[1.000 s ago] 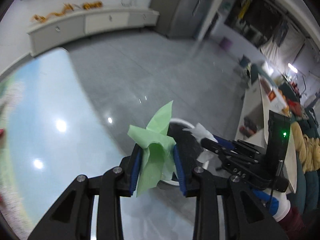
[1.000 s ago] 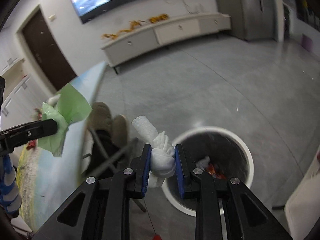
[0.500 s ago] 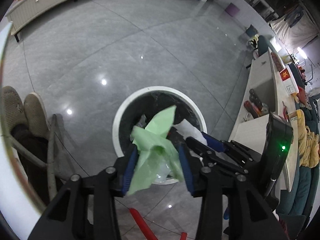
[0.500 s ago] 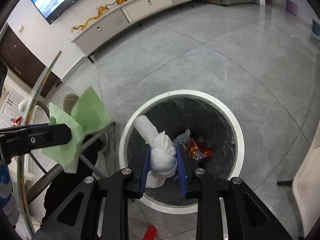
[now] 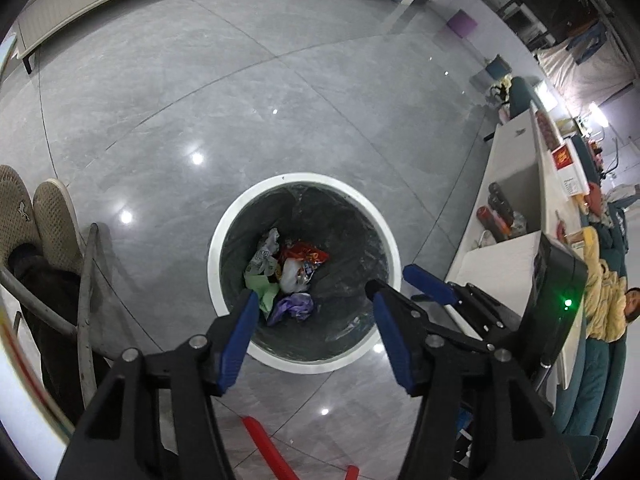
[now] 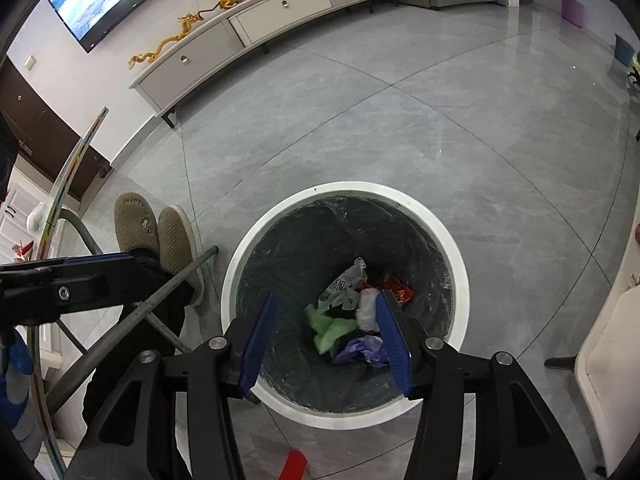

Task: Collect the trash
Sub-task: 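Open both tools to drop the items into the trash bin, then move both open tools back over the table toward the wrappers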

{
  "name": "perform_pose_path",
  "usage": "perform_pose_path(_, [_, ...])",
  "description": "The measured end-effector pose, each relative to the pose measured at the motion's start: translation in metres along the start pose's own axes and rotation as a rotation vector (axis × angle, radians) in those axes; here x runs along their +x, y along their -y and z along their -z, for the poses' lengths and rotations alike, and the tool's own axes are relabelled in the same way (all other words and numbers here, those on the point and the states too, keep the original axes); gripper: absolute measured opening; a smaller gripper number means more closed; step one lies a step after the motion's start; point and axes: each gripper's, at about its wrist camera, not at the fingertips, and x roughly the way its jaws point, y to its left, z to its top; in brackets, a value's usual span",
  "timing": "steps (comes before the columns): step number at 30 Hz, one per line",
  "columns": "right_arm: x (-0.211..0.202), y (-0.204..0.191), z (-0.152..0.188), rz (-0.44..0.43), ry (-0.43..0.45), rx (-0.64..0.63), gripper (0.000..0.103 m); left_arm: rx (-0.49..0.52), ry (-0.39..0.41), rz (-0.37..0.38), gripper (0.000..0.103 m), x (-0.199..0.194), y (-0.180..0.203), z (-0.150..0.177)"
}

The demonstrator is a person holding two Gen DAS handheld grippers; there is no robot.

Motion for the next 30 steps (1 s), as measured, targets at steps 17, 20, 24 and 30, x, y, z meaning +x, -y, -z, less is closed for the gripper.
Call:
perform_pose_path(17, [-0.08, -0.053, -0.006, 0.048, 0.162, -0.101, 0.056, 0.088, 0.414, -0.119, 0.058, -0.133, -0.021, 0.058])
perform_pose_path(20, [-0.095, -0.073, -0.008, 0.035, 0.192, -0.136, 0.056, 0.08, 0.447, -0.157, 0.058, -0.152, -0.033, 0.071])
perform_pose_path(24, [-0.112, -0.106, -0.007, 0.011, 0.226, -0.19, 0.056, 0.049, 0.513, -0.218, 0.058, -0.186, -0.06, 0.097])
perform_pose_path(30, [-0.133, -0.157, -0.003, -0.039, 0.273, -0.264, 0.056, -0.032, 0.594, -0.28, 0.058, -0.231, -0.103, 0.136])
